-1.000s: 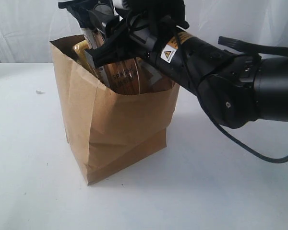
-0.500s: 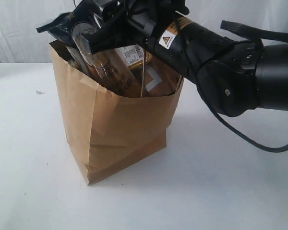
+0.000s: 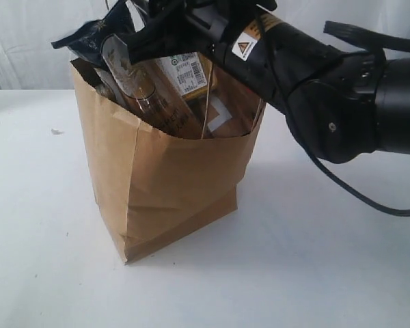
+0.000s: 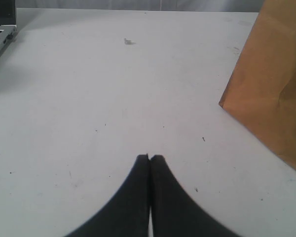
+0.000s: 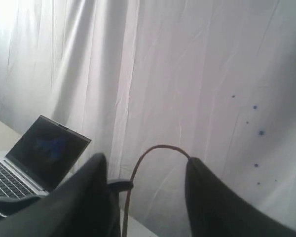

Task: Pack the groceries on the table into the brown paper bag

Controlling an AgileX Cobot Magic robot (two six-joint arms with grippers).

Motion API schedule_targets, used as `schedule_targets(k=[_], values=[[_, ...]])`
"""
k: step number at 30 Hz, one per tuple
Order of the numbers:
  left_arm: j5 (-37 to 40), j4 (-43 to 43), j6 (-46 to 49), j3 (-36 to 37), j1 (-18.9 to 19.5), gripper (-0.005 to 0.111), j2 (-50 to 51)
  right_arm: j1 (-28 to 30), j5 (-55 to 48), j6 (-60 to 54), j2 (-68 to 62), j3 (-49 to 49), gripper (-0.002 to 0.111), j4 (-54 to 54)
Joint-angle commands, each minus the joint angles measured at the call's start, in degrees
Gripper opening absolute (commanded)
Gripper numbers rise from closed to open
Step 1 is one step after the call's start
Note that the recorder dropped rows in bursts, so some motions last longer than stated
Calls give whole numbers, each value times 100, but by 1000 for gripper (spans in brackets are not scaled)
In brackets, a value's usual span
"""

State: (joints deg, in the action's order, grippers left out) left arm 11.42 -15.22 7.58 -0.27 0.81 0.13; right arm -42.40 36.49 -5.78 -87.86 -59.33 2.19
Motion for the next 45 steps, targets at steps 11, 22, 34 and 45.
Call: schedule_targets(k=[11, 22, 34, 45], values=[[-30, -42, 11, 27, -22, 0, -13, 71, -2225, -66, 307, -842, 47, -907], [-30, -42, 11, 27, -22, 0, -13, 120, -3093, -320, 547, -1077, 31, -907], [-30, -42, 11, 27, -22, 0, -13, 1184, -4840, -300, 1067, -1087, 0, -896], [-30, -42, 11, 27, -22, 0, -13, 2802, -7979, 1335, 1264, -480, 0, 2058]])
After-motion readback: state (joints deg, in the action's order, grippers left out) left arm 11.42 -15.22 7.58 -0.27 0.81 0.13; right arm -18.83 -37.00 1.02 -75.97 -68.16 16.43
